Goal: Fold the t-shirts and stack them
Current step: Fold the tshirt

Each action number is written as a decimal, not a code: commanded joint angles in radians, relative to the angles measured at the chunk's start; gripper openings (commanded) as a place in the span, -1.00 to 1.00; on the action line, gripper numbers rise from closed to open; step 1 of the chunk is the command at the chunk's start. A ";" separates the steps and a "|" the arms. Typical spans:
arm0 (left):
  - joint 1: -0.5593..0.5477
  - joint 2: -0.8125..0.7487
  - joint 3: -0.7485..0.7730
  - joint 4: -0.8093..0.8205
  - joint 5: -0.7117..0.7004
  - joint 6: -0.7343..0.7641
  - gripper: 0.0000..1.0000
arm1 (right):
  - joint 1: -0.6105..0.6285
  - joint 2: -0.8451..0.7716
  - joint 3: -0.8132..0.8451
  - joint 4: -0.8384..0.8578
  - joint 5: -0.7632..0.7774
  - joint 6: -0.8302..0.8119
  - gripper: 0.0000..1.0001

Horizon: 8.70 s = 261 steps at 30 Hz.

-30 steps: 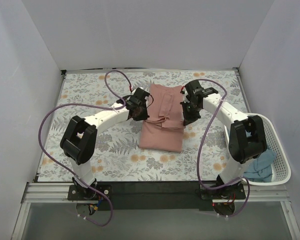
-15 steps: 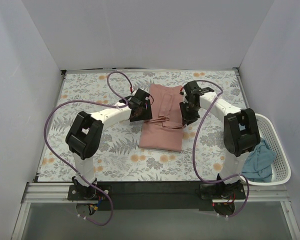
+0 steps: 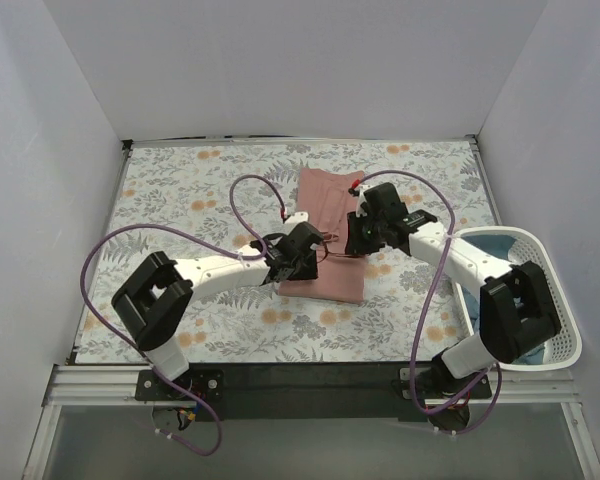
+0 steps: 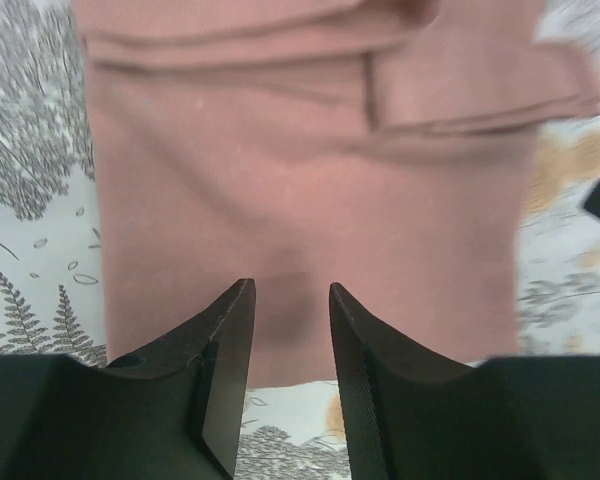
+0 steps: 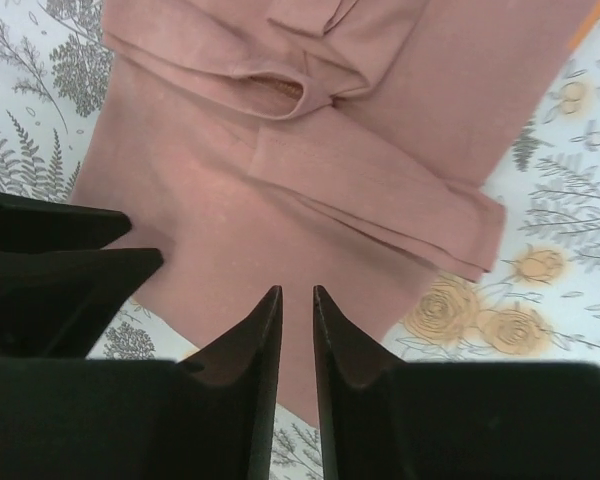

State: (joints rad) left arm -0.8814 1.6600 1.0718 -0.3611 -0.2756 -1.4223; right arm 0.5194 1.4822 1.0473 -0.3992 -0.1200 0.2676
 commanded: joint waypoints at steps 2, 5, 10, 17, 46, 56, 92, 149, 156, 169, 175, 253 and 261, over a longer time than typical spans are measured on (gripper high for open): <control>-0.007 0.055 -0.071 0.024 -0.027 -0.076 -0.35 | 0.050 0.035 -0.046 0.178 -0.050 0.062 -0.55; -0.008 0.070 -0.110 0.013 0.010 -0.099 -0.36 | 0.076 0.082 -0.066 0.244 -0.056 0.084 -0.57; -0.017 0.035 -0.183 0.011 0.045 -0.139 -0.36 | 0.100 0.154 -0.082 0.336 -0.049 0.107 -0.62; -0.037 -0.015 -0.231 0.004 0.079 -0.152 -0.36 | 0.116 0.222 -0.089 0.423 0.028 0.102 -0.63; -0.016 -0.376 -0.424 0.094 0.097 -0.308 -0.33 | -0.058 -0.135 -0.516 0.864 -0.658 0.373 -0.22; 0.039 -0.396 -0.604 0.082 0.161 -0.486 -0.46 | -0.145 0.113 -0.796 1.063 -0.710 0.439 -0.27; 0.039 -0.715 -0.621 0.016 0.026 -0.454 -0.09 | 0.232 0.328 -0.675 1.572 -0.527 0.782 -0.09; -0.014 -0.476 -0.331 -0.256 -0.053 -0.115 0.64 | 0.399 -0.257 -0.371 -0.132 0.309 0.406 0.22; -0.051 -0.424 -0.319 -0.265 -0.051 -0.142 0.54 | 0.461 -0.195 -0.345 -0.125 0.359 0.435 0.10; -0.060 -0.393 -0.322 -0.257 -0.066 -0.171 0.53 | 0.459 -0.094 -0.343 -0.069 0.326 0.433 -0.06; -0.062 -0.385 -0.328 -0.263 -0.056 -0.182 0.53 | 0.475 -0.076 -0.386 -0.101 0.278 0.461 -0.17; -0.041 -0.496 0.062 -0.622 0.089 -0.167 -1.00 | 0.311 -0.232 0.206 -0.675 0.099 0.144 -0.97; 0.186 -0.370 0.143 -0.474 0.180 -0.023 -0.99 | 0.130 -0.016 0.476 -0.675 0.037 -0.011 -0.97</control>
State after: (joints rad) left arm -0.7647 1.2575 1.1805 -0.9127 -0.1345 -1.5394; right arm 0.6952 1.4132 1.4246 -1.0592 -0.0566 0.3576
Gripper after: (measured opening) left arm 0.057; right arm 0.023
